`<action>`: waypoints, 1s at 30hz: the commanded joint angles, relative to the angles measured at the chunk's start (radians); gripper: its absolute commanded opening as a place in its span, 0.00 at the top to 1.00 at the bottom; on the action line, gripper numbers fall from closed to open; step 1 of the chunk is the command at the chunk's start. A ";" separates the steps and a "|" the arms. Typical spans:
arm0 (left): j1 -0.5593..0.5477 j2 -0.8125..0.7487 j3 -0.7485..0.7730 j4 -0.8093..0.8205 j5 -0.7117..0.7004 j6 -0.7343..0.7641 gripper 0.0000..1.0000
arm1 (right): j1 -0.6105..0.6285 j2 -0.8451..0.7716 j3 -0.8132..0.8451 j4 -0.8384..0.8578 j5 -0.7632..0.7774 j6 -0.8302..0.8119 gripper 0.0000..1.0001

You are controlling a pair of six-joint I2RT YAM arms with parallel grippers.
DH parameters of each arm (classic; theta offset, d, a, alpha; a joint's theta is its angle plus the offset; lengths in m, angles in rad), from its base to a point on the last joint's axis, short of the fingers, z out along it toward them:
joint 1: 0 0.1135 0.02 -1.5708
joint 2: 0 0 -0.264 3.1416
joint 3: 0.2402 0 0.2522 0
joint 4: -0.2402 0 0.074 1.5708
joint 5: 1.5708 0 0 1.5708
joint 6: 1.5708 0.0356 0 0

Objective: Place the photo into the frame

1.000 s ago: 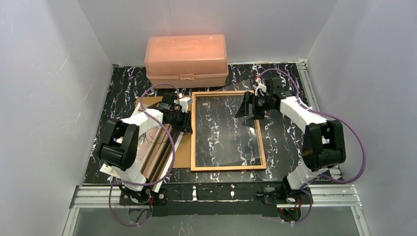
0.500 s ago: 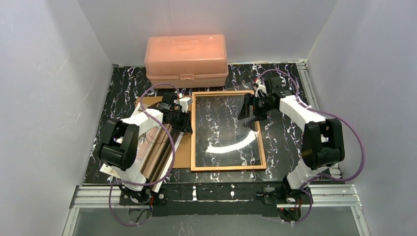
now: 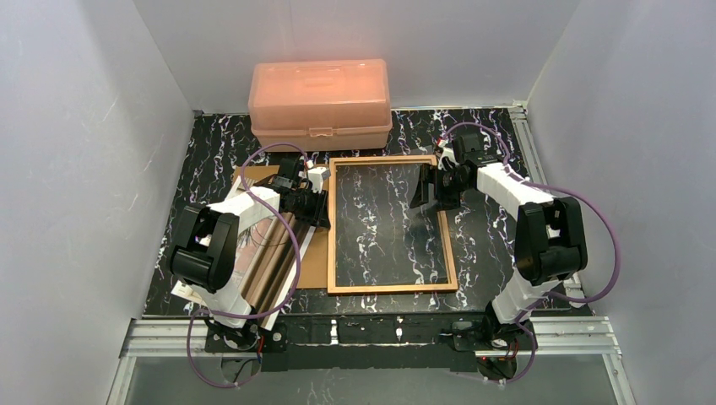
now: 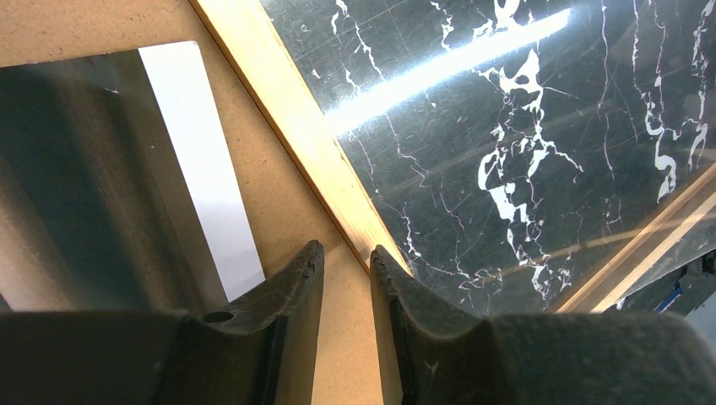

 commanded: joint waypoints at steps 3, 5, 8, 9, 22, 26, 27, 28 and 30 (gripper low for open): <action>0.005 -0.005 -0.005 -0.016 0.025 0.016 0.75 | 0.003 0.011 0.049 -0.014 0.050 -0.025 0.16; 0.005 -0.004 -0.004 -0.017 0.025 0.015 0.75 | 0.003 0.014 0.051 -0.018 0.062 -0.026 0.16; 0.006 -0.004 -0.005 -0.016 0.025 0.015 0.75 | 0.003 0.020 0.061 -0.031 0.081 -0.034 0.16; 0.005 -0.004 -0.004 -0.016 0.025 0.016 0.75 | 0.003 0.022 0.065 -0.036 0.090 -0.036 0.16; 0.005 -0.008 -0.007 -0.016 0.027 0.015 0.75 | 0.003 0.032 0.063 -0.041 0.105 -0.036 0.15; 0.006 -0.005 -0.005 -0.018 0.028 0.015 0.75 | 0.003 0.036 0.070 -0.049 0.132 -0.033 0.15; 0.005 -0.005 -0.005 -0.017 0.028 0.016 0.75 | 0.003 0.036 0.071 -0.048 0.138 -0.031 0.13; 0.005 -0.005 -0.005 -0.018 0.028 0.015 0.75 | 0.003 0.036 0.070 -0.046 0.144 -0.029 0.12; 0.005 -0.005 -0.006 -0.018 0.028 0.016 0.75 | 0.003 0.037 0.069 -0.042 0.144 -0.027 0.10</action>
